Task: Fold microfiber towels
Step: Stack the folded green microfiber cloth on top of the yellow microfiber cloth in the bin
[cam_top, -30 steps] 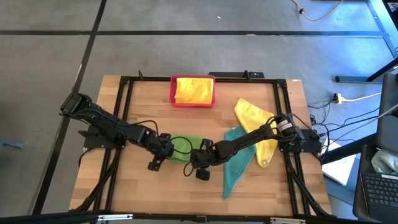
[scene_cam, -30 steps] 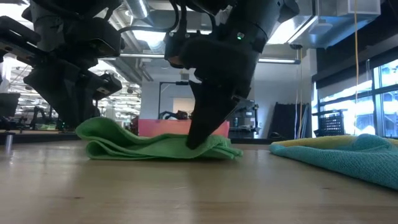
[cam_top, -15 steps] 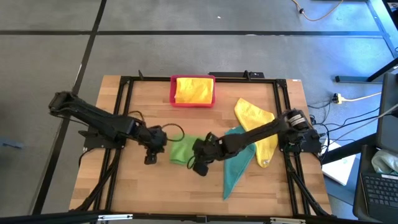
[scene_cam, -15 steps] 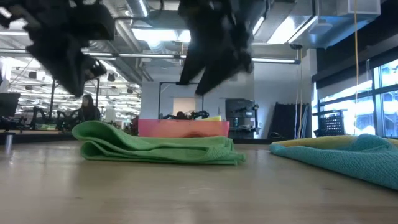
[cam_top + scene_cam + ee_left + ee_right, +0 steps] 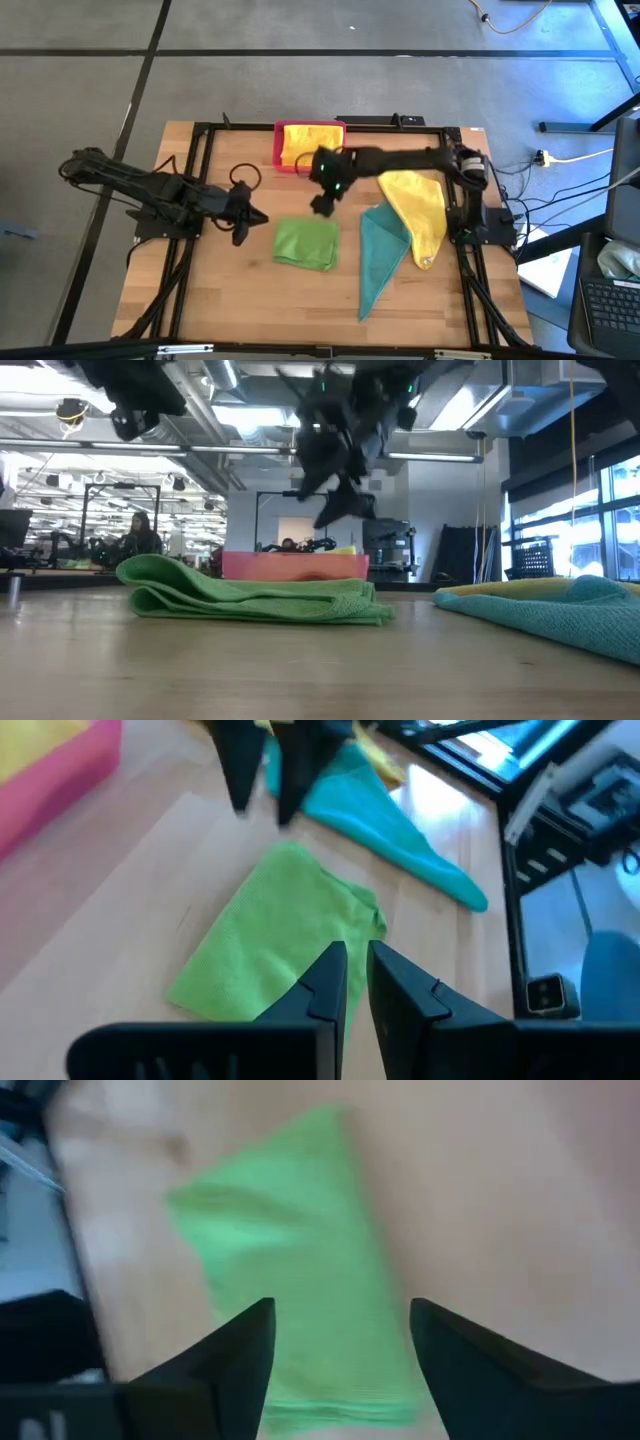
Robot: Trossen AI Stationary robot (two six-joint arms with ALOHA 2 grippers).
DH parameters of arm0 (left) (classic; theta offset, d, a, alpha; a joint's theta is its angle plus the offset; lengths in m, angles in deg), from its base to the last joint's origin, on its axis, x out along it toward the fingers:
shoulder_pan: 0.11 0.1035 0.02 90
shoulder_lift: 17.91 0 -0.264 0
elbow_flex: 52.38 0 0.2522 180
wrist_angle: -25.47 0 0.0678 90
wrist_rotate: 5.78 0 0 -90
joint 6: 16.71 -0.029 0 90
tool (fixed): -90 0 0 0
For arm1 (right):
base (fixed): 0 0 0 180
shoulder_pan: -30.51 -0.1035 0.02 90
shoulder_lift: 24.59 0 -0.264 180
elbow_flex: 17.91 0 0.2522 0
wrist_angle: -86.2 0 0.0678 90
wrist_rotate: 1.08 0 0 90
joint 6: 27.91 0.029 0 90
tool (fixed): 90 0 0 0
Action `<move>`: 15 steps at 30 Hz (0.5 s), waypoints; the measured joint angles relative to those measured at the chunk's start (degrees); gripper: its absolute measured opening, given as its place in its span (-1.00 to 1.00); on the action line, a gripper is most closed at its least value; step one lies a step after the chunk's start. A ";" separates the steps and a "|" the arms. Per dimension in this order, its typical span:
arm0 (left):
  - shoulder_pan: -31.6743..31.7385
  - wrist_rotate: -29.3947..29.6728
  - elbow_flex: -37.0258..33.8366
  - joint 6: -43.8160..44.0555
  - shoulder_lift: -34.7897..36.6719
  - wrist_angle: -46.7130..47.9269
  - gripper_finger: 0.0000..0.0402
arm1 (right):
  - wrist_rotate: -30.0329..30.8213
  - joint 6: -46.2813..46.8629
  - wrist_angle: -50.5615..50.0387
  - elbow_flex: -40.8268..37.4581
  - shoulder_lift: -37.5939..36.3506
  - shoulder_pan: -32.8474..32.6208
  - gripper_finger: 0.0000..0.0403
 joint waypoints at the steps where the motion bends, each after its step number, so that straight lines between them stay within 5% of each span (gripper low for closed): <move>1: -0.14 0.40 0.00 1.65 0.10 0.40 -0.82 | -0.44 -3.44 -1.40 0.02 0.28 1.59 0.17; 7: -1.45 5.88 -0.02 9.42 -0.99 0.64 -0.82 | -7.63 -17.92 -10.02 0.00 2.61 6.94 0.29; 15: -1.86 10.37 0.01 18.39 -2.37 0.60 -0.82 | -8.86 -25.61 -8.05 -0.04 6.61 5.51 0.41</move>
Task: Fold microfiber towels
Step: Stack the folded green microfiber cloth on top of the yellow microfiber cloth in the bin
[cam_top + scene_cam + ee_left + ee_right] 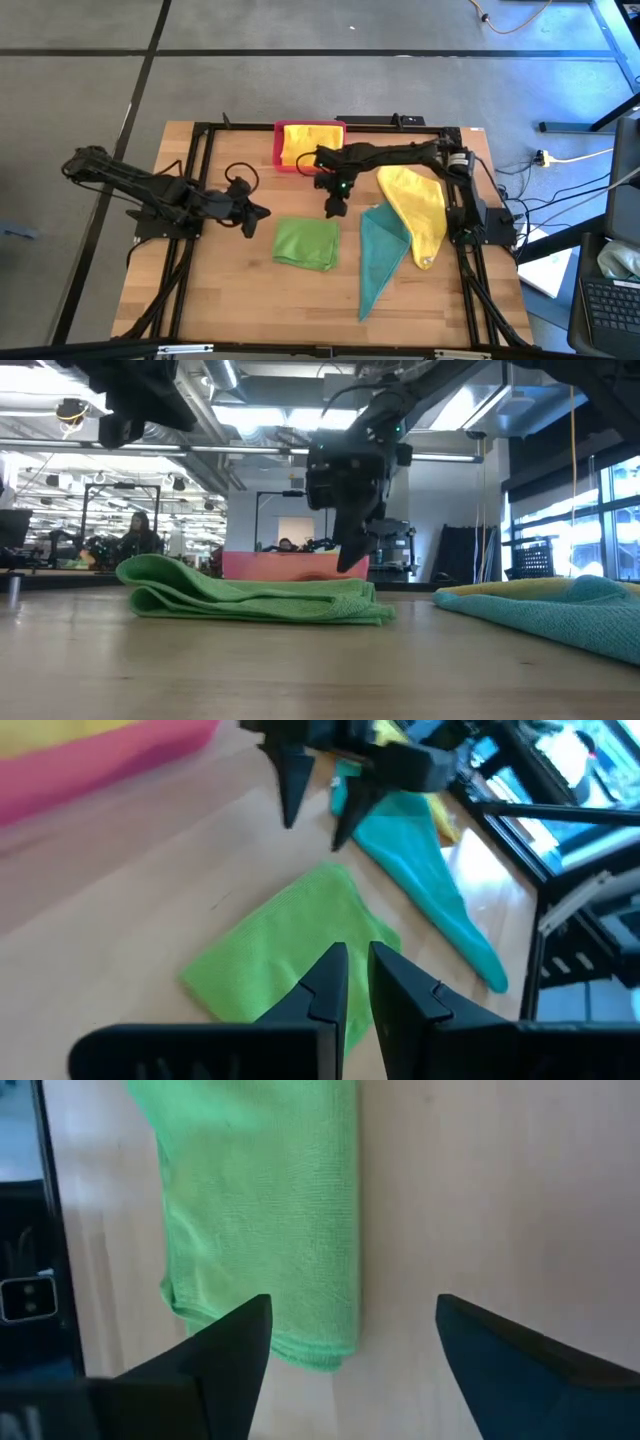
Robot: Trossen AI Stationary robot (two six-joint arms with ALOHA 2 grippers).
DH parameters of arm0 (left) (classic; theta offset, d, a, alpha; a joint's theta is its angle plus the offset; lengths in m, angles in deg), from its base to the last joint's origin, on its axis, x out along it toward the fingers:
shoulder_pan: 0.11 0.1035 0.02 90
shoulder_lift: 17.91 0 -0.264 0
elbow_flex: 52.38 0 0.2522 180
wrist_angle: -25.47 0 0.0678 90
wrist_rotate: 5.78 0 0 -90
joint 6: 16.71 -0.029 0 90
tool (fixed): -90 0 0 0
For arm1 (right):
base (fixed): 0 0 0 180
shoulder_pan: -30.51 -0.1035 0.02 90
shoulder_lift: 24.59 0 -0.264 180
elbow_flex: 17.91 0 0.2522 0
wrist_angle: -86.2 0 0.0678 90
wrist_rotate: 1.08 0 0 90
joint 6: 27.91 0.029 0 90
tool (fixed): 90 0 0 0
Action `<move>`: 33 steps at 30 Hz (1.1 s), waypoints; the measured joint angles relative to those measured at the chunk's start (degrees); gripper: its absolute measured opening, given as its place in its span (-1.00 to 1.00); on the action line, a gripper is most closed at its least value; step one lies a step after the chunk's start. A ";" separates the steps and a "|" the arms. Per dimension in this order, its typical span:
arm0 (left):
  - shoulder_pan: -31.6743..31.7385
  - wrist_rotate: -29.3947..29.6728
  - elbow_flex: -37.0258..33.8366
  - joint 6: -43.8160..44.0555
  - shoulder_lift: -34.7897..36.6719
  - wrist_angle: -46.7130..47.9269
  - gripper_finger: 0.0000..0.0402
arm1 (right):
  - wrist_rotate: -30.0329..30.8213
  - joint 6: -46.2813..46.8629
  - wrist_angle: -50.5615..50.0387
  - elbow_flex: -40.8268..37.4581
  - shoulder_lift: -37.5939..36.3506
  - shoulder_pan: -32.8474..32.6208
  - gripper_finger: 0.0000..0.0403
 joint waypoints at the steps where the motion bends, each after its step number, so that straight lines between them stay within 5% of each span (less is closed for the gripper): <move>1: 0.00 0.10 -0.03 0.84 -0.16 0.24 -0.82 | -0.59 -0.24 0.47 0.00 0.69 -0.31 0.41; 19: -1.50 0.46 -0.03 13.72 -4.91 -0.58 -0.82 | -8.37 1.19 6.41 0.13 8.05 -4.47 0.41; 33: -2.58 -0.63 -0.03 13.74 -5.36 -0.83 -0.82 | -3.48 0.80 9.25 0.19 9.86 -9.29 0.27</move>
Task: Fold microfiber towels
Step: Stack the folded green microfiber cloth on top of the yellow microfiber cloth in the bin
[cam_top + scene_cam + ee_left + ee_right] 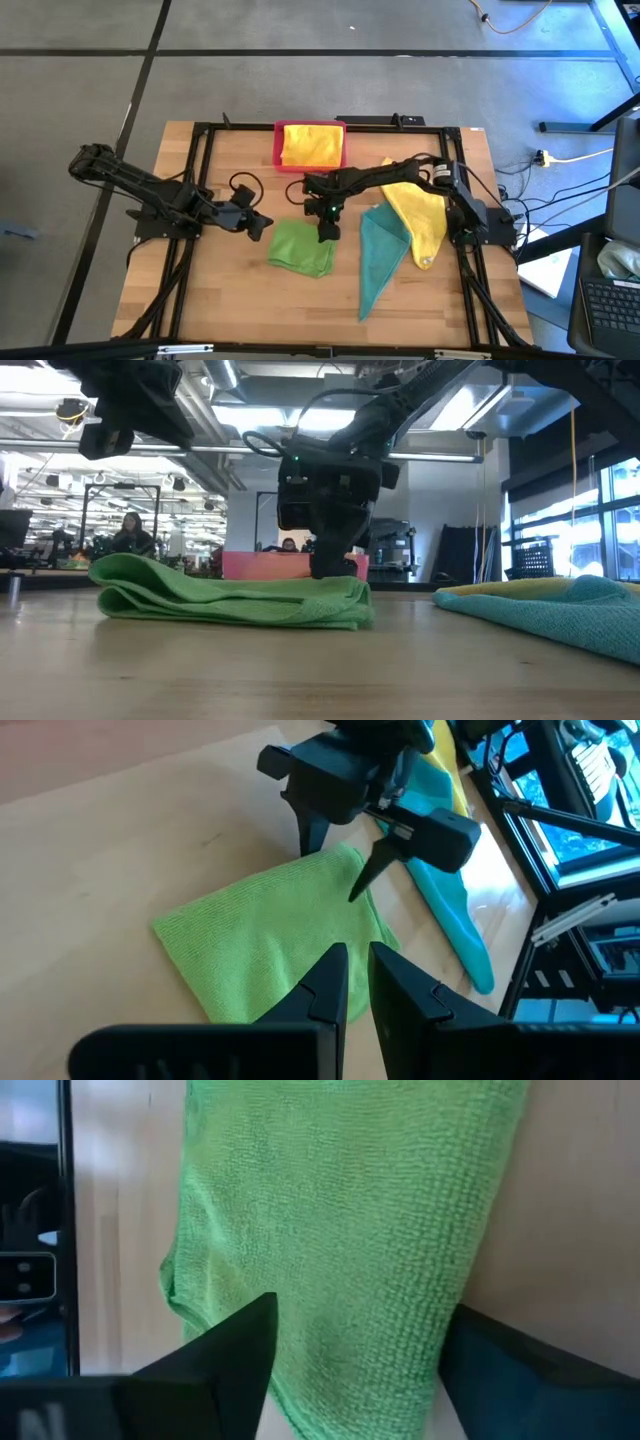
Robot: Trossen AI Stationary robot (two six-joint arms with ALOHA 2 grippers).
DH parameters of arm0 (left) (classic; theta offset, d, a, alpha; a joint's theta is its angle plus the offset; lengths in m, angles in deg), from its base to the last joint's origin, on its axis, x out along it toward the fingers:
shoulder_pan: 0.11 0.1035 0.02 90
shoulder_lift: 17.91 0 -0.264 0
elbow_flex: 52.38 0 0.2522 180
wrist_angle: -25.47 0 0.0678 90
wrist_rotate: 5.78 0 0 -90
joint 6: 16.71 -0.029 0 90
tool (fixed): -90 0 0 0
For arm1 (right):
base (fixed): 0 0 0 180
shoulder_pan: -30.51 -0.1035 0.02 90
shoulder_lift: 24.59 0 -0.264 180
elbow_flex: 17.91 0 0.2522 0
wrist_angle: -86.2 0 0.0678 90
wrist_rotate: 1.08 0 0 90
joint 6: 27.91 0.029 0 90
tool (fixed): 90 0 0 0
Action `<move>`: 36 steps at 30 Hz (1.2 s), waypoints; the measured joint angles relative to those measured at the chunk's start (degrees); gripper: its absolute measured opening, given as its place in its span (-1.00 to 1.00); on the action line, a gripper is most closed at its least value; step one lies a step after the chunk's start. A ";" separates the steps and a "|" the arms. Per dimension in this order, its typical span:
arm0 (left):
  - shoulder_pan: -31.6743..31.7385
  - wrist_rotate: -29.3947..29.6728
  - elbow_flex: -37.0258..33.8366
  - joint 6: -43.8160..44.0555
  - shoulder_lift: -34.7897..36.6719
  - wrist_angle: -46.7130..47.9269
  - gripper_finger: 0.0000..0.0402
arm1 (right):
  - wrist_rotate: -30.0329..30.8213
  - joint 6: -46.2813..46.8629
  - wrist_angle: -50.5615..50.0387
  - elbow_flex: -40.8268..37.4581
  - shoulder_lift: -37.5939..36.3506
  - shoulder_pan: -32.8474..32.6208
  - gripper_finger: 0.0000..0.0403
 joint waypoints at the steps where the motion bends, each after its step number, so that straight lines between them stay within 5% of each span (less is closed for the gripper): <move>1: 0.00 -0.23 0.00 -0.02 0.00 -0.03 -0.82 | 0.40 0.60 0.33 -0.02 0.05 -0.05 0.23; 7: -1.39 -0.76 0.00 -0.26 -0.01 -0.09 -0.82 | 3.05 2.10 2.94 -0.15 0.24 -0.38 -0.18; 14: -4.12 -0.74 0.00 -0.41 -0.01 0.80 -0.82 | 4.37 5.78 4.33 -0.06 0.60 -0.62 -0.90; 24: -7.90 -0.73 0.00 -0.47 -0.01 4.21 -0.82 | 3.35 4.73 -1.31 5.53 -0.02 0.51 -0.96; 36: -8.26 -0.72 0.00 -0.12 -0.01 4.44 -0.82 | 15.99 -15.95 -13.49 26.76 -0.78 5.50 -0.97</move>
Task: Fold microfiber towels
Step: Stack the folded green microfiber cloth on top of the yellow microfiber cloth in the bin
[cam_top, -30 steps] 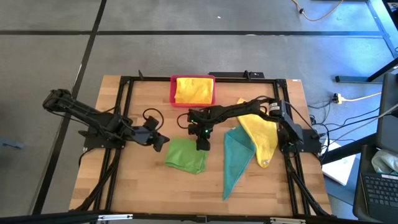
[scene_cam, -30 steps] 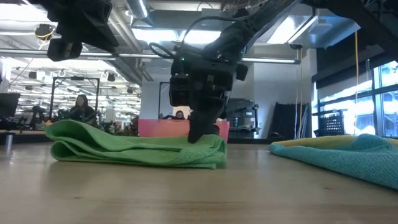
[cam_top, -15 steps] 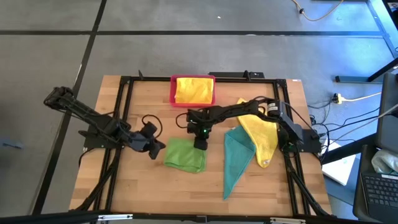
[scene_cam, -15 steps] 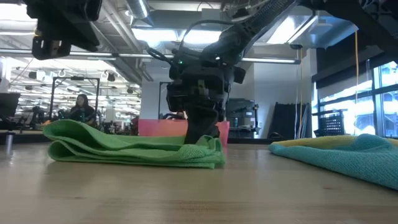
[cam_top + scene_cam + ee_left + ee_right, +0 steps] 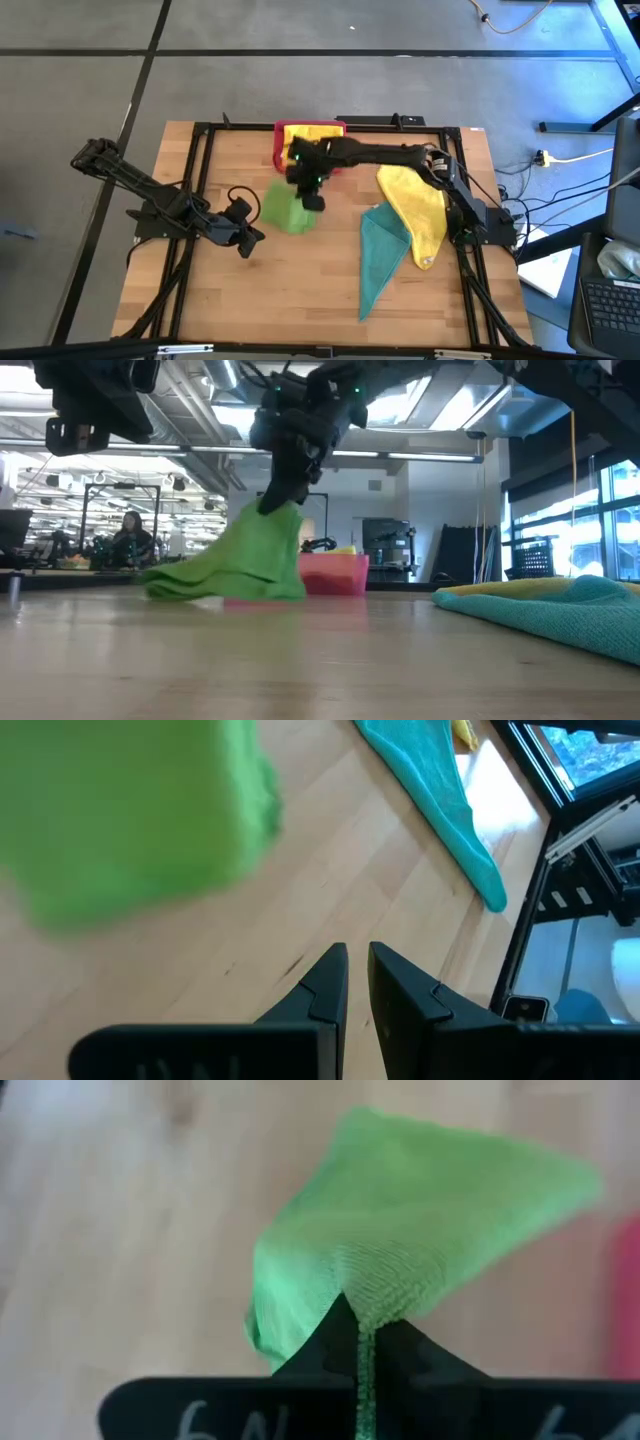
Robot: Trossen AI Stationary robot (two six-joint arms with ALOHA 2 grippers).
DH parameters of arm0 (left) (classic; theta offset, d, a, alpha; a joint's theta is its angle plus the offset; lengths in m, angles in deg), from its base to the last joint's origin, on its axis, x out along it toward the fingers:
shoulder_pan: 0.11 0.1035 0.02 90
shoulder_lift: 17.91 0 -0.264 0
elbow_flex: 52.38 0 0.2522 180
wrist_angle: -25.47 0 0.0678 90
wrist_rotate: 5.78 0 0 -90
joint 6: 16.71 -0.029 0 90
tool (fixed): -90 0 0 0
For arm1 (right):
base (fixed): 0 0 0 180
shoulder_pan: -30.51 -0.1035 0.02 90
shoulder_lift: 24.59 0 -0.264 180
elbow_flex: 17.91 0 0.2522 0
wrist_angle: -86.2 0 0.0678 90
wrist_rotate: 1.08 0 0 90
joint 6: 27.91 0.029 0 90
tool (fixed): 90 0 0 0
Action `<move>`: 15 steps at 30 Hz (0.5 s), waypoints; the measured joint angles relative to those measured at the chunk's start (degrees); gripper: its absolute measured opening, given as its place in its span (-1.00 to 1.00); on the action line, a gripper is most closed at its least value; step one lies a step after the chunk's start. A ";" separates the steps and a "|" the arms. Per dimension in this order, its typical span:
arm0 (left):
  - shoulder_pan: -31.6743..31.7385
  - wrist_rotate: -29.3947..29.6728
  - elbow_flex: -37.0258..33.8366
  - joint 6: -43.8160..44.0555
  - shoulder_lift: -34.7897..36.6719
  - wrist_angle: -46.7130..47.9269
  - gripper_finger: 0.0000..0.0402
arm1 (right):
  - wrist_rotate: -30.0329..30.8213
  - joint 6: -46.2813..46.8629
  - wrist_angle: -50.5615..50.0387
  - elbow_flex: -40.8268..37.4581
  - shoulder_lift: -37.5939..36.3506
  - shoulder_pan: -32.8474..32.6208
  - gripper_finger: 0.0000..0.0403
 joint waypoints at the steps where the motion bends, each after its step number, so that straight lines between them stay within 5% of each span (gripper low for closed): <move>1: 0.00 0.00 0.00 -0.02 0.00 0.00 -0.82 | 0.15 -1.02 -0.15 0.62 0.00 1.00 -0.97; 15: -1.76 -1.16 0.00 0.02 0.00 0.96 -0.82 | 8.42 -10.78 -7.72 7.19 0.05 15.78 -0.96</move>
